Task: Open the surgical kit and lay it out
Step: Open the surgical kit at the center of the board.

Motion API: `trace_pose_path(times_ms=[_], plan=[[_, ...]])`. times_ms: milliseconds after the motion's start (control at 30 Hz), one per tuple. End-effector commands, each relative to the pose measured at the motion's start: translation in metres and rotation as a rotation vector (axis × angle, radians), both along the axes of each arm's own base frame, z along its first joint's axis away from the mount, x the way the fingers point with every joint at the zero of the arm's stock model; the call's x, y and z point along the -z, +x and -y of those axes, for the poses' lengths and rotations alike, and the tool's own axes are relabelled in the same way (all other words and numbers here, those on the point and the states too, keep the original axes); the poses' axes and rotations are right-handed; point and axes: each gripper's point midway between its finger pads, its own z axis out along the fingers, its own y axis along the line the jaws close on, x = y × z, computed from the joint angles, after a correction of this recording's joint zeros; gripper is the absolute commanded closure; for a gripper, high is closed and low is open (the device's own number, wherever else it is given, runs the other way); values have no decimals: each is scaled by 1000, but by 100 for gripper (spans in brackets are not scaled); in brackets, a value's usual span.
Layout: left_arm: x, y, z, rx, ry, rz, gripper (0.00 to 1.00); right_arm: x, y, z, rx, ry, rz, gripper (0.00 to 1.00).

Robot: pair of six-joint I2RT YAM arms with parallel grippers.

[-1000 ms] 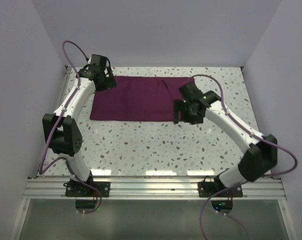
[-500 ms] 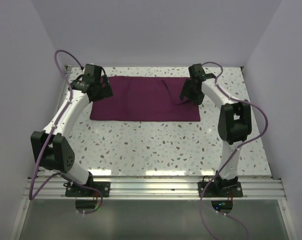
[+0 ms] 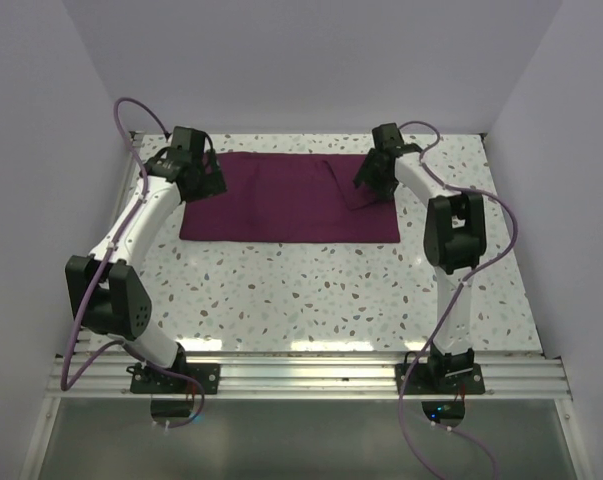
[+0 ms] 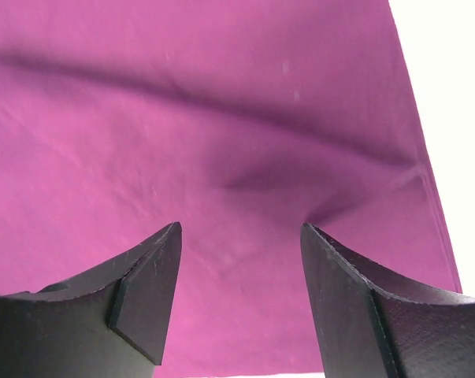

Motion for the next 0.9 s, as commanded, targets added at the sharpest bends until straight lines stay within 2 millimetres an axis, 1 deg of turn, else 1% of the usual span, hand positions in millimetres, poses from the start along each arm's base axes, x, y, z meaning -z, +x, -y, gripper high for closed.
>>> trace_pose_path(times_ms=[0,133,167,200,300,333,367,500,600,667,767,867], plan=[[-17,11,-3,9,30,45,1,-6,24,11,59,-7,45,35],[-22,16,-4,11,43,53,1,-8,23,17,70,-20,40,35],[-23,17,-5,11,45,54,1,-6,19,18,71,-24,32,35],[-24,18,-4,10,43,57,1,-11,19,18,67,-23,42,35],[-23,20,-4,11,44,57,1,-13,10,18,61,-19,28,34],[-22,20,-4,11,45,54,1,-21,9,17,58,-11,40,34],[-21,20,-4,10,46,53,1,-19,3,18,58,-8,29,34],[-16,21,-2,15,39,45,1,-32,-1,14,51,22,68,33],[-13,24,0,18,32,41,0,-24,-7,14,52,24,43,32],[-14,25,0,18,28,44,1,-15,-7,15,53,25,31,33],[-12,26,1,21,30,38,1,-12,-3,13,53,24,32,33],[-12,27,-1,18,37,36,1,-3,6,13,60,19,28,33]])
